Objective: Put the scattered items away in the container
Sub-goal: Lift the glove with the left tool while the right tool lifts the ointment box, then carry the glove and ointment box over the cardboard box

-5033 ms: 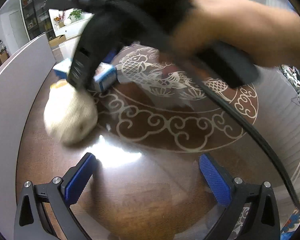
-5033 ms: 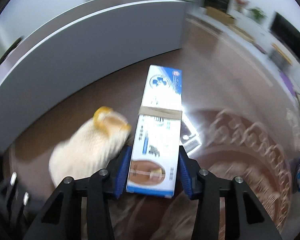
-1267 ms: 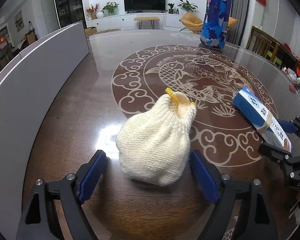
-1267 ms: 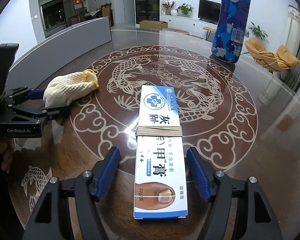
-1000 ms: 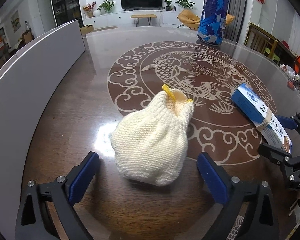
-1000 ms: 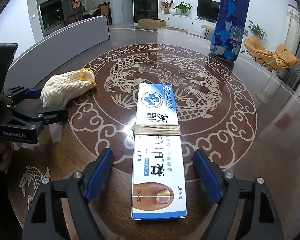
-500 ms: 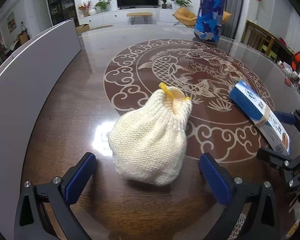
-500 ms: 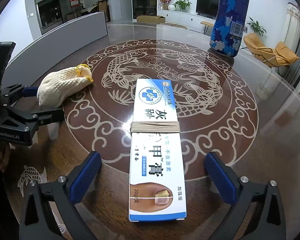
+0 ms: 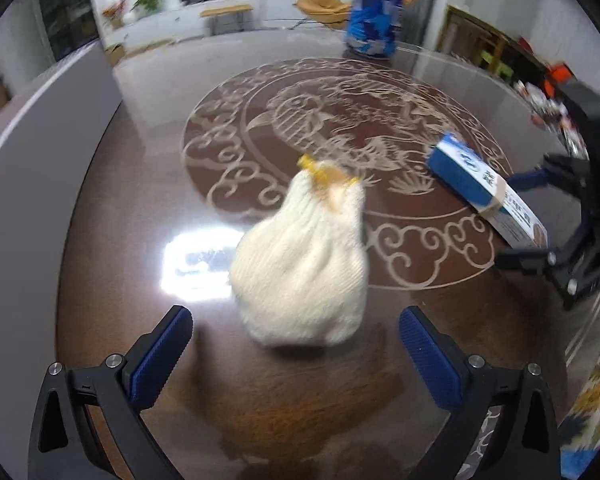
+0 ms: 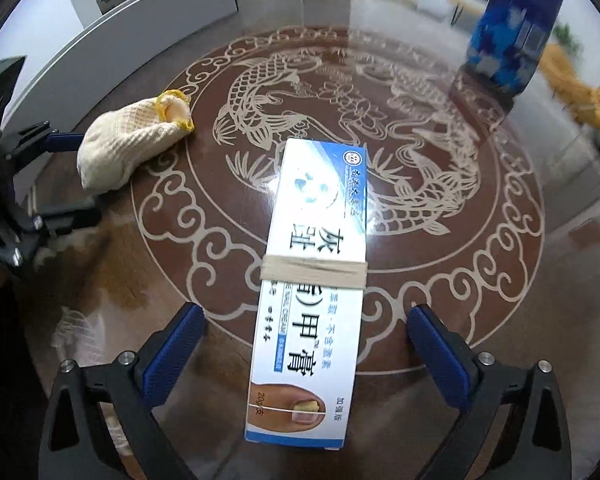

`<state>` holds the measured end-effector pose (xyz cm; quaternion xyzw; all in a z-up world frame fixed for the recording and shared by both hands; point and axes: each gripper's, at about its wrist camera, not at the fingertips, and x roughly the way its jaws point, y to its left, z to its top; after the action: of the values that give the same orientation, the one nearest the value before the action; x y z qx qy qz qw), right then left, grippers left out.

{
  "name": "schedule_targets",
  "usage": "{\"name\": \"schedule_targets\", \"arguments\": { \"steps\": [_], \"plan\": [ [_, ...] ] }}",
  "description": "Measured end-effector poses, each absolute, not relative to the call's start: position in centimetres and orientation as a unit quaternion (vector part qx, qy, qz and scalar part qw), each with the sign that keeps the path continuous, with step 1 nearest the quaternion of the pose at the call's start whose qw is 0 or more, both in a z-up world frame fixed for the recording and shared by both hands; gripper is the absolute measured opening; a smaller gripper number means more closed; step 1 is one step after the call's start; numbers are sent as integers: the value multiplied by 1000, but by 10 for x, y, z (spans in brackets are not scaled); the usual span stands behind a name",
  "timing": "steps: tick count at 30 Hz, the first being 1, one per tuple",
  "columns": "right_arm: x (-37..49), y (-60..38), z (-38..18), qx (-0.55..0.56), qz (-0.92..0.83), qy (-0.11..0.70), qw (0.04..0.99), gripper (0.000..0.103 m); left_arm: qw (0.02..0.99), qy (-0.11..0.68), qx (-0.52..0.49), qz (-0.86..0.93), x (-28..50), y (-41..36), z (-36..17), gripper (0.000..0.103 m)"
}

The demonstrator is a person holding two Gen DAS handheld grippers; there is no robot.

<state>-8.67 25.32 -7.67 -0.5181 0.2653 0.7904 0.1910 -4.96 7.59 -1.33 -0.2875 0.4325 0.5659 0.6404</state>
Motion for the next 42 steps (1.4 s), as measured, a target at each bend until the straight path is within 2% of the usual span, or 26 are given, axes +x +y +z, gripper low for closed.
{"name": "schedule_targets", "arguments": {
  "steps": [7,8,9,10,11,13,30,42],
  "plan": [
    [-105,265,-70,-540,773,282,176,74,631,488,-260,544,-30,101,-23,102],
    [-106,265,-68,-542,772,277,182,59,637,484,-268,537,-31,102,-23,88],
    [-107,266,-66,-543,771,276,185,45,643,475,-278,532,-32,102,-21,66],
    [-107,266,-66,-544,769,283,182,45,644,468,-286,533,-35,103,-18,55],
    [-106,266,-65,-544,767,290,179,45,646,460,-295,534,-38,102,-15,51],
    [-104,262,-62,-546,767,286,179,45,644,450,-295,543,-42,100,-10,50],
    [-96,240,18,-501,806,262,174,45,640,382,-274,608,-87,27,86,49],
    [-211,206,112,-456,855,225,100,45,572,334,-286,693,-226,0,170,49]
  ]
}}
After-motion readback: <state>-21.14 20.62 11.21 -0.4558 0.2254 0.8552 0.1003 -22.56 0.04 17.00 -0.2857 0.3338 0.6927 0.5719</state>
